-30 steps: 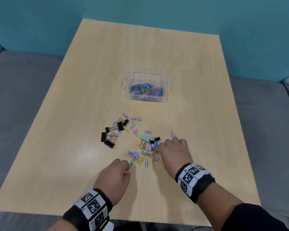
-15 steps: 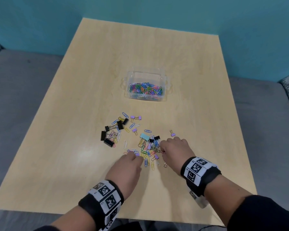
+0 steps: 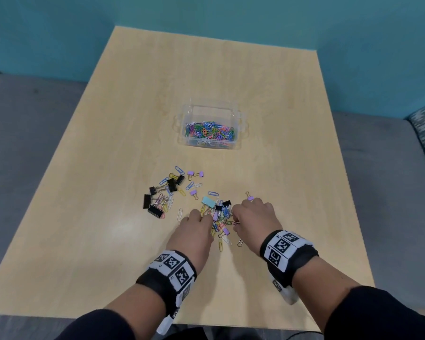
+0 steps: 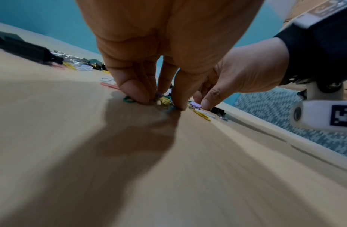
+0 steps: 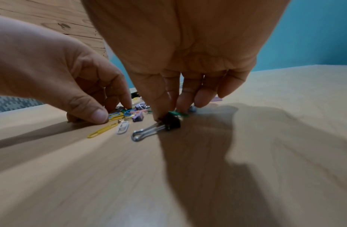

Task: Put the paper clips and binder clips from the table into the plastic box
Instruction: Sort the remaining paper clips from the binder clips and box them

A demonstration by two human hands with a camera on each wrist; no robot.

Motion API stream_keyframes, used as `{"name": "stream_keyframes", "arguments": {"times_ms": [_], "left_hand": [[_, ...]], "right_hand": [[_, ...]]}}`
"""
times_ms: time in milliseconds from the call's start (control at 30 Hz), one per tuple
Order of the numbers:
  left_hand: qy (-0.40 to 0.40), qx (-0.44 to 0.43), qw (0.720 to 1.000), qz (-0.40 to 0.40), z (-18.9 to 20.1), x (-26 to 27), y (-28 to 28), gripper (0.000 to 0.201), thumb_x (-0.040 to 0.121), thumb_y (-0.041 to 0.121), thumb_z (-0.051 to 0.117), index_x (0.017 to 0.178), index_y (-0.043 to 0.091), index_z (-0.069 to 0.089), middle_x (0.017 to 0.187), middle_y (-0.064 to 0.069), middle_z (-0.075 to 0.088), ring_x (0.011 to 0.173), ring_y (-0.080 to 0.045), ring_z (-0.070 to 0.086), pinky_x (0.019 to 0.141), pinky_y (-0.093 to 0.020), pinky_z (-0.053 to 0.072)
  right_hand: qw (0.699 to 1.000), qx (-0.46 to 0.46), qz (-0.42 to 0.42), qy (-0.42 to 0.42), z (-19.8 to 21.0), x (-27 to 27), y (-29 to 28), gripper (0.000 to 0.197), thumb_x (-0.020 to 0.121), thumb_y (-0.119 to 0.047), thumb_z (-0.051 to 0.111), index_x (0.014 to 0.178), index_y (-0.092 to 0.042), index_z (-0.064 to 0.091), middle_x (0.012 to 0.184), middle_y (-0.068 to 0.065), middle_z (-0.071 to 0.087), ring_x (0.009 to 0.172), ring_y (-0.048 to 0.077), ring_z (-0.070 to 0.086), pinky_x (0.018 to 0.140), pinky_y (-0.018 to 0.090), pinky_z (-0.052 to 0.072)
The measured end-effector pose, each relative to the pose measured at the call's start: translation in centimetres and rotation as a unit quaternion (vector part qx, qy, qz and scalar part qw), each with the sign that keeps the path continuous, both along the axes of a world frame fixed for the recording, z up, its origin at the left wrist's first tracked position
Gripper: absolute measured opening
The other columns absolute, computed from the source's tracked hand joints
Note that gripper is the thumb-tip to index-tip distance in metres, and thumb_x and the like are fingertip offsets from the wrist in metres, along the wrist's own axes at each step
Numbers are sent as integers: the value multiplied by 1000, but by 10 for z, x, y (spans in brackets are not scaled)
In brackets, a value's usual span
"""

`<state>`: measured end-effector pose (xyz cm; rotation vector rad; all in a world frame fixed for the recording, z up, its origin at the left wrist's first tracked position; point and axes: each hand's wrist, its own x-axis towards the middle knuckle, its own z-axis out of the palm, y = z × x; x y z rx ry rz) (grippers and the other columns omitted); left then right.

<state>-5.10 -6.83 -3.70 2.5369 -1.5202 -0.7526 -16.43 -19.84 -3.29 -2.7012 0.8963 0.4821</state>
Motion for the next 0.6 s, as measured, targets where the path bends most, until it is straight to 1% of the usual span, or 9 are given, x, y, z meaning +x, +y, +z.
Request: {"name": "stream_keyframes", "arguments": {"times_ms": [100,167,233,333,433,500,600], "left_hand": [[7,-5,1000,9,-1,2,1,23,92,29,51,110,17,45,108,-4,42,91,-22,48,66,-29,31],[13,-6,1000,18,-2,3,0,24,91,29,52,111,17,46,107,-3,42,91,-23,49,66,-29,31],[14,-6,1000,20,-2,3,-3,24,91,28,52,112,18,47,106,-3,43,91,-23,49,66,-28,30],[13,-3,1000,20,-1,2,-6,20,91,23,50,110,17,47,105,-4,43,89,-23,49,65,-28,29],[8,4,1000,16,3,3,-8,15,92,20,50,106,16,47,104,-5,44,82,-22,45,63,-30,28],[3,13,1000,10,5,3,-9,14,91,17,50,105,16,46,103,-5,45,78,-21,41,62,-30,29],[-10,39,999,-14,8,3,-10,19,88,10,49,105,18,45,102,-6,45,81,-23,43,61,-32,30]], "right_hand": [[1000,-1,2,-4,0,2,2,2,89,-25,52,90,-23,52,96,-2,55,104,27,44,81,38,29],[1000,-4,2,-9,0,4,3,3,87,-23,53,90,-23,52,94,-2,54,103,27,44,81,38,30],[1000,-12,10,-7,0,5,4,8,85,-19,53,87,-24,46,90,-2,53,100,27,44,79,39,30],[999,-24,28,6,-3,7,6,23,82,-11,53,82,-25,35,80,-4,42,95,27,44,74,38,25],[998,-39,43,16,-2,9,6,23,81,-9,52,81,-24,34,77,-4,38,92,27,44,74,38,24],[997,-46,56,24,1,9,7,22,78,-7,50,81,-23,35,77,-3,41,90,27,45,75,39,27],[994,-46,87,40,6,11,10,21,73,-9,55,79,-21,39,76,0,54,84,28,49,75,40,30]]}}
